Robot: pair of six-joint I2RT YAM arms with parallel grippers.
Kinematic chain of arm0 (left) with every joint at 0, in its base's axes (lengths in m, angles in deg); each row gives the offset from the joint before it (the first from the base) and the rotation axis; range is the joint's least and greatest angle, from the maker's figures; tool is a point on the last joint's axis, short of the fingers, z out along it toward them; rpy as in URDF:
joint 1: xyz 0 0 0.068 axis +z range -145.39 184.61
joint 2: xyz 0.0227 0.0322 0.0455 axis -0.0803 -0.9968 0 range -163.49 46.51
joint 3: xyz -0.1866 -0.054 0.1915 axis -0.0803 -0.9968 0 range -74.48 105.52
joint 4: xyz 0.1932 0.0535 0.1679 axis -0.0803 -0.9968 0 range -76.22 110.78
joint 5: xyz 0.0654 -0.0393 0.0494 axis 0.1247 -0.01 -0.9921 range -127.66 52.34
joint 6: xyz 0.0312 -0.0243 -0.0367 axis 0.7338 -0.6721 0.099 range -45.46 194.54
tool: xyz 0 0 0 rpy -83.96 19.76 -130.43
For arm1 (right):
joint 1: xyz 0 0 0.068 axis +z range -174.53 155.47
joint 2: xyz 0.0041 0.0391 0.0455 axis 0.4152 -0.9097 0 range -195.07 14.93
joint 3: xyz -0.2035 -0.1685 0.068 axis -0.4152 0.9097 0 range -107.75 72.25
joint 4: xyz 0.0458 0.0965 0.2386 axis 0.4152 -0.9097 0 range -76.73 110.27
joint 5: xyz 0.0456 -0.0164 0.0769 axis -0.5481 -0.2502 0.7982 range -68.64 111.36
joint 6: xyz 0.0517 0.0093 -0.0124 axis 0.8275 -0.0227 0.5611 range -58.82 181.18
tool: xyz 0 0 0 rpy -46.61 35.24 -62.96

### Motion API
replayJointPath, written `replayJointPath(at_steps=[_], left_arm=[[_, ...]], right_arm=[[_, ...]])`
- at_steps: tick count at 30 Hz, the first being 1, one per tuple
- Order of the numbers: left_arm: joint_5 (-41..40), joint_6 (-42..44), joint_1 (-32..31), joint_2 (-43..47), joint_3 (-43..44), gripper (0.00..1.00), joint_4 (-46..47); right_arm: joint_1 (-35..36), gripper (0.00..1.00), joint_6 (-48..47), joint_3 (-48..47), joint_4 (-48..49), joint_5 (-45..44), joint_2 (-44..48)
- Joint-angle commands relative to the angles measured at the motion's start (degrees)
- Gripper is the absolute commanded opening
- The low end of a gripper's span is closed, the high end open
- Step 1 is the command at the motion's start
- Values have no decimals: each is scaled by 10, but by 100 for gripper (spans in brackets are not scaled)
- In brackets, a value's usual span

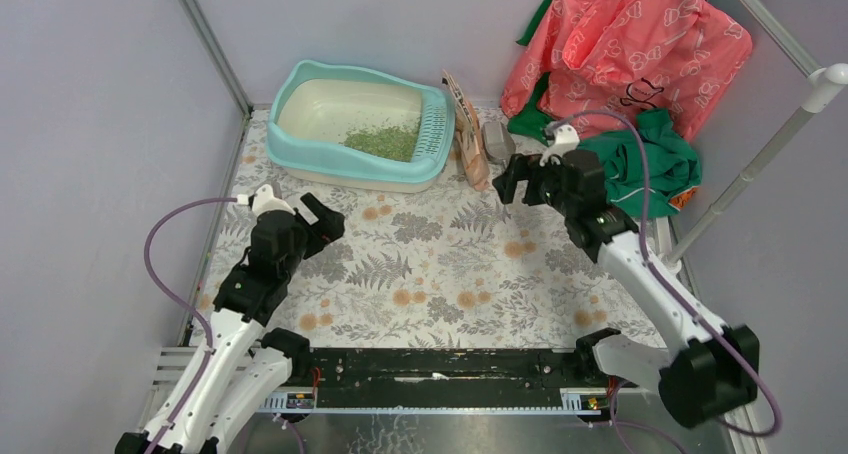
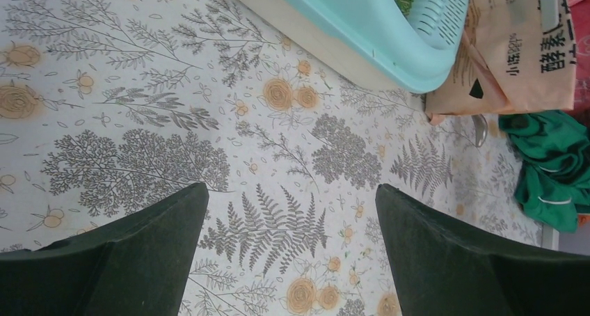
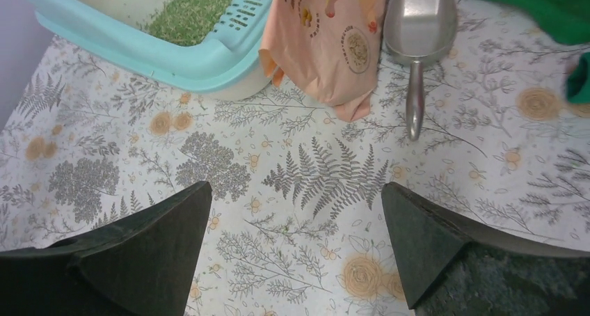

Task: Fill the litter box with clean litter
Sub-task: Adjust the cat litter bag at the center of the board.

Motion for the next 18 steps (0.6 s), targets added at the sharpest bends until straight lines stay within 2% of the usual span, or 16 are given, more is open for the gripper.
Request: replayJointPath(at_steps=[1,7,12,18], left_arm=[[-48,5,4,-23,-2,99,53],[-52,69,3,-59,-61,99,188],[-74,128,3,-124,-93,99,283],[-123,162,3,-158,-126,99,370]], right_arm=[[-2,100,10,82,73,-58,109],[-3,100,7,156,87,-185,206],[-3,100,22,227,116,-208,249],[-3,100,-16,328,176,-300,314]])
